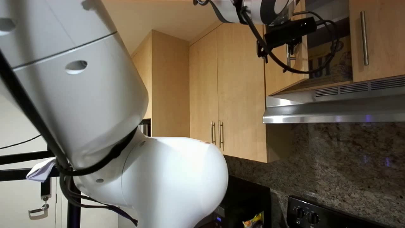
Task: Open the left cabinet door at the top
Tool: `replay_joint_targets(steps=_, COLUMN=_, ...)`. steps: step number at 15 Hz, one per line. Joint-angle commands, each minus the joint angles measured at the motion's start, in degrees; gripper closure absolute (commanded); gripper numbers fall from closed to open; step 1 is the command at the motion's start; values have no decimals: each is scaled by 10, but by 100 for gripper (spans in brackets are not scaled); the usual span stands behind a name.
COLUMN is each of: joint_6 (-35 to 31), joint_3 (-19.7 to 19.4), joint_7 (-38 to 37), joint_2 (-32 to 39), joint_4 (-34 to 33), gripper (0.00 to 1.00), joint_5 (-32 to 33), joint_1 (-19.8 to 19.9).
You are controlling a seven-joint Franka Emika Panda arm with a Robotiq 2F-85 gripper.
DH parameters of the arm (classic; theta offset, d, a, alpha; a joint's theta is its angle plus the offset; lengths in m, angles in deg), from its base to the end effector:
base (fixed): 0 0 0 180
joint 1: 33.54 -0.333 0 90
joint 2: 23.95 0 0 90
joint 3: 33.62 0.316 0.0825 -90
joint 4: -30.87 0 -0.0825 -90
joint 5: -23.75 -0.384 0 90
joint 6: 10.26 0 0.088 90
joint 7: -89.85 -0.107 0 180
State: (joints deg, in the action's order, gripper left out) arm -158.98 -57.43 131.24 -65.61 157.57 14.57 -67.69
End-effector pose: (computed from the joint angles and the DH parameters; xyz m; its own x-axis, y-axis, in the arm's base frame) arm 0.3980 -0.0073 0.7379 0.2542 0.4133 0.8744 0.5645 -0.7975 0.2129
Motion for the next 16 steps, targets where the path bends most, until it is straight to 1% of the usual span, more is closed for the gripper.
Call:
replay_joint_targets(steps=1, joint_6=3, joint_3=12, joint_7=16, joint_2=6, joint_4=-2, gripper=0, joint_5=-24, joint_1=18)
replay_joint_targets(steps=3, joint_6=4, joint_3=10, joint_7=17, joint_2=0, joint_4=1, gripper=0, joint_5=-28, joint_1=15)
replay_joint_targets(steps=10, joint_6=9, joint_3=38, joint_7=32, joint_2=-17, joint_4=15, gripper=0, joint_5=-27, joint_1=8)
replay_joint_targets(steps=12, joint_6=5, joint_3=49, joint_7=23, joint_2=-14, joint_4=17, gripper=0, joint_5=-25, joint_1=18)
replay_joint_targets(steps=16, joint_6=3, joint_3=82, joint_7=13, joint_2=-15, joint_4=24, gripper=0, joint_5=-17, joint_1=48)
